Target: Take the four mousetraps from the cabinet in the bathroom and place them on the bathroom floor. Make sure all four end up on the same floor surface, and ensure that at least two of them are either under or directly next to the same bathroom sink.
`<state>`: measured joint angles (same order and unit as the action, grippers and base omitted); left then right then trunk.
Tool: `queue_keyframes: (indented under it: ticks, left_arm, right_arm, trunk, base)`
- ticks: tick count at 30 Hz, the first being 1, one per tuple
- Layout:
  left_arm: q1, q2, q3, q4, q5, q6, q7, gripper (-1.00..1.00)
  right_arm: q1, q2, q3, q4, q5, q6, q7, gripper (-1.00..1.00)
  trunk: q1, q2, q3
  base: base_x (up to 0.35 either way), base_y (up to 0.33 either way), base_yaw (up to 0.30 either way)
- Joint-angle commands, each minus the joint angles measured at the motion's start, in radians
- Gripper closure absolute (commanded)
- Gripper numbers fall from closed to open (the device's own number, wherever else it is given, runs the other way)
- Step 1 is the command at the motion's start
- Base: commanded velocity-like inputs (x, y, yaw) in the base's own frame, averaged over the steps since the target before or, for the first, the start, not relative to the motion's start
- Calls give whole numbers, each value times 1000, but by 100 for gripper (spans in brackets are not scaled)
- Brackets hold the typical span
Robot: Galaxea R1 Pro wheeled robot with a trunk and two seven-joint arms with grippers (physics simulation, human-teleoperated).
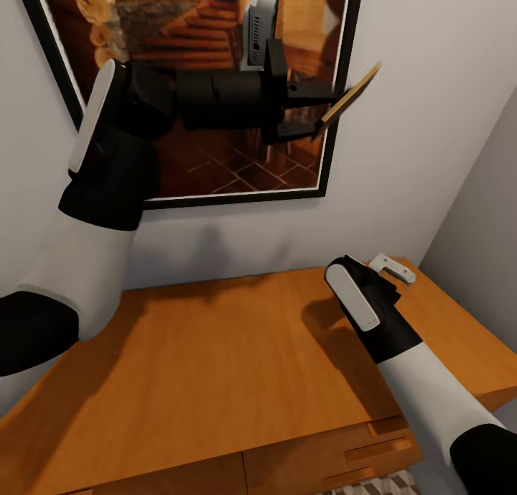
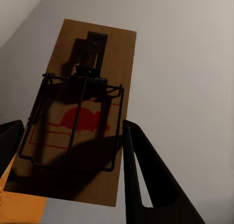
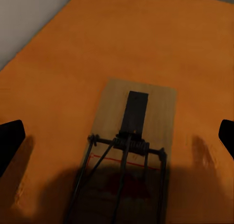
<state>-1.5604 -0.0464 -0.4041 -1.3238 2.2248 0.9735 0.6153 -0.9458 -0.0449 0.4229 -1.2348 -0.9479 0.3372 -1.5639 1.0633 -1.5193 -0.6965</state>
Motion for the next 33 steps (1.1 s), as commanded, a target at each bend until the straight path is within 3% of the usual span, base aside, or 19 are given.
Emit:
queue_keyframes:
  ticks: [1, 6, 16, 26, 32, 33]
  left_arm:
    - [5, 0, 1, 0, 6, 1, 9, 100]
    - [32, 2, 1, 0, -19, 2, 6, 100]
    - [34, 2, 3, 0, -61, 2, 4, 100]
    - [34, 2, 4, -1, -63, 4, 4, 100]
    - [34, 3, 4, -2, -63, 4, 4, 100]
    - [34, 3, 4, -2, -63, 4, 4, 100]
  right_arm:
    - [-7, -1, 3, -2, -6, 9, -7, -100]
    - [-35, 0, 5, -10, -1, 8, -7, -100]
    - [-91, 13, 4, -8, -2, 7, -7, -100]
    - [-95, 30, 4, 12, -2, 1, -7, -100]
    - [-93, 28, -4, 24, -2, -33, -7, -100]
    - [-93, 28, -6, 28, -2, -68, -7, -100]
  trunk:
    - [0, -1, -1]
    - [0, -1, -1]
    - [0, -1, -1]
    - [0, -1, -1]
    - [0, -1, -1]
    - [0, -1, -1]
  base:
    - [0, 0, 0]
    - [0, 0, 0]
    - [0, 0, 0]
    - [0, 0, 0]
    - [0, 0, 0]
    - [0, 0, 0]
